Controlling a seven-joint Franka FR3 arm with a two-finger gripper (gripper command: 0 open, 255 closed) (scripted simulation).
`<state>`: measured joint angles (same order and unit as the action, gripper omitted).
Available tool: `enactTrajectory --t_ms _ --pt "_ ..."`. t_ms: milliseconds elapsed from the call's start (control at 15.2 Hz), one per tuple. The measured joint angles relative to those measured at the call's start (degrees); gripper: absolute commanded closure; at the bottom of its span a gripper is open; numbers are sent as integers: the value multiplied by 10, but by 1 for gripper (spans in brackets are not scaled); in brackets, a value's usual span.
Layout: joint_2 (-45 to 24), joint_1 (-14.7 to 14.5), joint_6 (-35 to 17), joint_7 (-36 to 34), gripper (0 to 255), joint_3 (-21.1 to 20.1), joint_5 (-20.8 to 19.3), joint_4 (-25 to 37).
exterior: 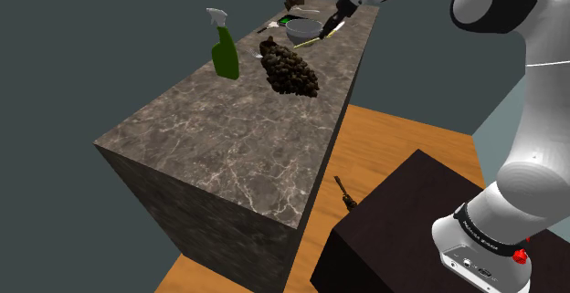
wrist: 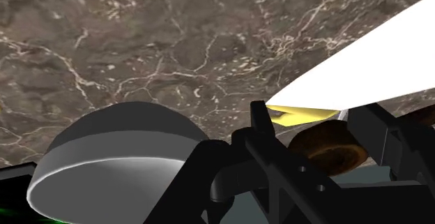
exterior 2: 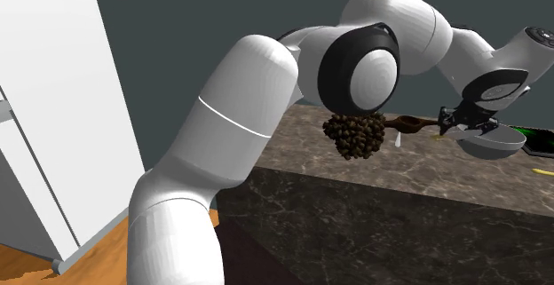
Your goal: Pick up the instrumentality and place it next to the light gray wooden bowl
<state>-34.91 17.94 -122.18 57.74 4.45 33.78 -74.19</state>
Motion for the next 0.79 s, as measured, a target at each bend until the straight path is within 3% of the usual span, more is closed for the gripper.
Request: enactTrajectory --t_ms 792 --pt "-29 2 -63 41 255 -11 22 -41"
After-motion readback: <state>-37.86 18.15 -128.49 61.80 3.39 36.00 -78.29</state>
